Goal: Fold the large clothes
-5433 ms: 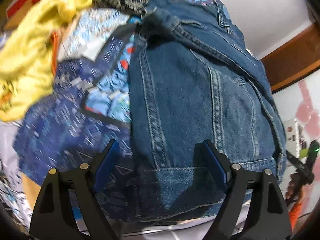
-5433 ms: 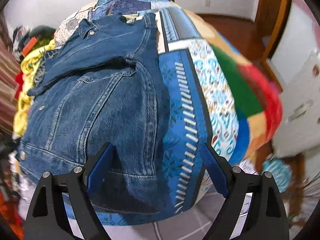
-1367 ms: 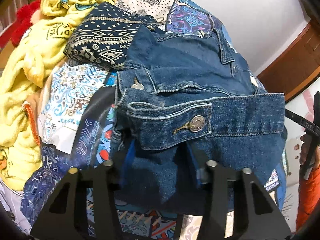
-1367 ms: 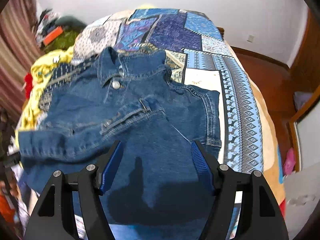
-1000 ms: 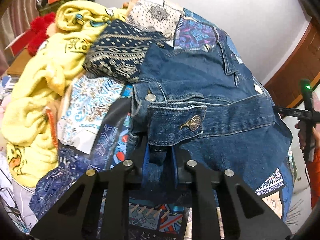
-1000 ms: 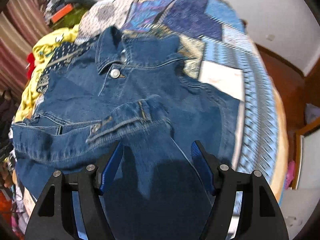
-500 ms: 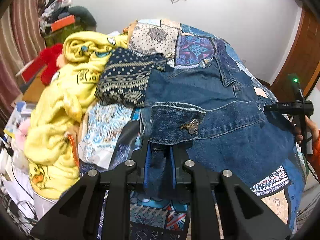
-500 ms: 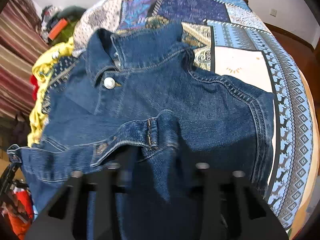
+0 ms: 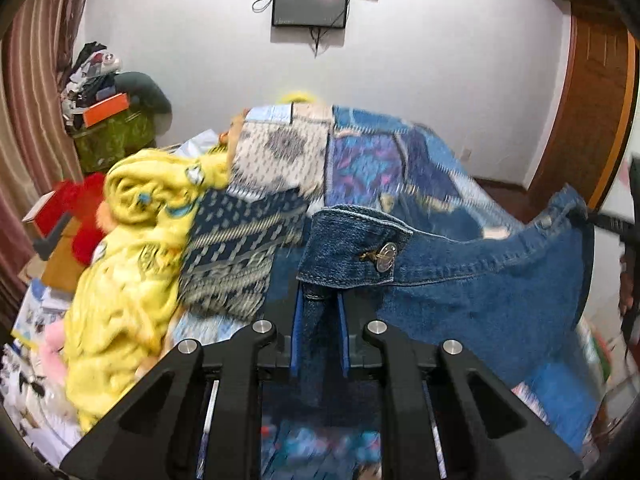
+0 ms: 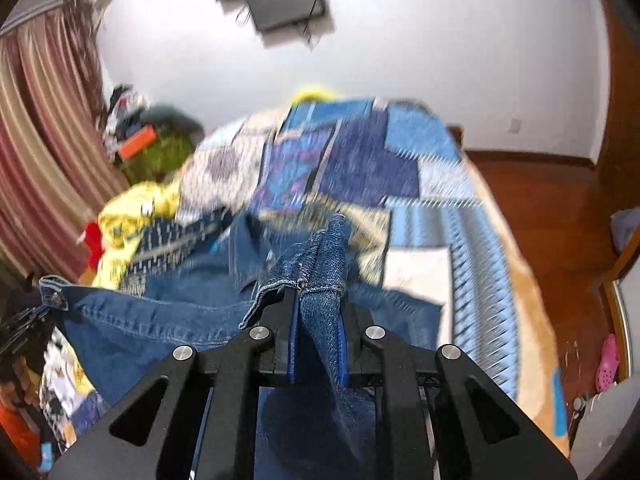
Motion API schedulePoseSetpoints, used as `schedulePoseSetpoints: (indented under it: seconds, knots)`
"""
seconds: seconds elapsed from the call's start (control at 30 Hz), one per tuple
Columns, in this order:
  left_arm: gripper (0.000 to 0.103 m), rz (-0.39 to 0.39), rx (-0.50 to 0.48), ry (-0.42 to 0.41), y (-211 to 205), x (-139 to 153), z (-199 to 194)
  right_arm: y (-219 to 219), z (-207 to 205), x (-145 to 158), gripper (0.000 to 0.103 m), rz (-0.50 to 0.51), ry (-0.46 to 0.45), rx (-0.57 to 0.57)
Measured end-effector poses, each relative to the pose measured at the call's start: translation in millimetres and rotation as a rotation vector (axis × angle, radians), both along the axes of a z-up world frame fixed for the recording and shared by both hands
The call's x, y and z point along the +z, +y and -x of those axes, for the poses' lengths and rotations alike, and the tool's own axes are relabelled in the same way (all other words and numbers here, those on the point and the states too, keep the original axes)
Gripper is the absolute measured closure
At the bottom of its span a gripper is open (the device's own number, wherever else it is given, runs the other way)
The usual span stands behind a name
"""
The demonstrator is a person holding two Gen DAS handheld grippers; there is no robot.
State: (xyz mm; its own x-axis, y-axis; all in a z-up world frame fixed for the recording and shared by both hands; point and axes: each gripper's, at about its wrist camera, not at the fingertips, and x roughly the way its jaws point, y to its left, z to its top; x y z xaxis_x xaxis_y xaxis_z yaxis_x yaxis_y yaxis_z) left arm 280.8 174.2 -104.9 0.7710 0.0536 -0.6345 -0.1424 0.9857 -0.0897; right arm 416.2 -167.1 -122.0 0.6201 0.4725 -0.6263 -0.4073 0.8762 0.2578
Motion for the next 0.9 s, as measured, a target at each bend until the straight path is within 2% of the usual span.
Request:
schedulePoseSetpoints:
  seconds: [0.07,0.2,0.3,0.4,0.5,0.67,0.77,0.9]
  knots:
    - [0.089,0.026,-0.014,-0.002,3.1,7.7,-23.6,-6.1,-4.7,3.7,0.09,0.005,-0.016,-0.038]
    - [0.09,-0.013,-0.033,0.035,-0.4,4.6,-81.5,-17.1,-21.5,-3.0,0.09,0.019,0.002,-0.123]
    - [0.09,-0.026,-0.039,0.111,-4.0,-21.1,-126.2,-19.0,-35.3,-19.4,0.09,0.03,0.04,-0.165]
    - [0.09,-0.054,-0.031,0.183,-4.9,-53.6,-152.3,-16.8,-50.5,-42.4,0.09,0.041,0.094,-0.177]
    - [0.09,-0.052,-0.01,0.243,1.8,-91.5,-166.1,-16.4,-63.8,-64.0,0.09,0.046,0.132,-0.183]
    - [0.086,0.006,0.009,0.337,20.8,-144.6,-173.5,-22.9,-79.0,-99.8,0.089,0.035,0.214,-0.182]
    - [0.081,-0.015,-0.006,0.347,20.2,-156.5,-171.3,-23.5,-79.8,-118.5,0.084,0.062,0.251,-0.173]
    - [0.073,-0.067,-0.016,0.35,16.4,-154.9,-166.1,-24.5,-74.1,-124.0,0.077,0.107,0.235,-0.167]
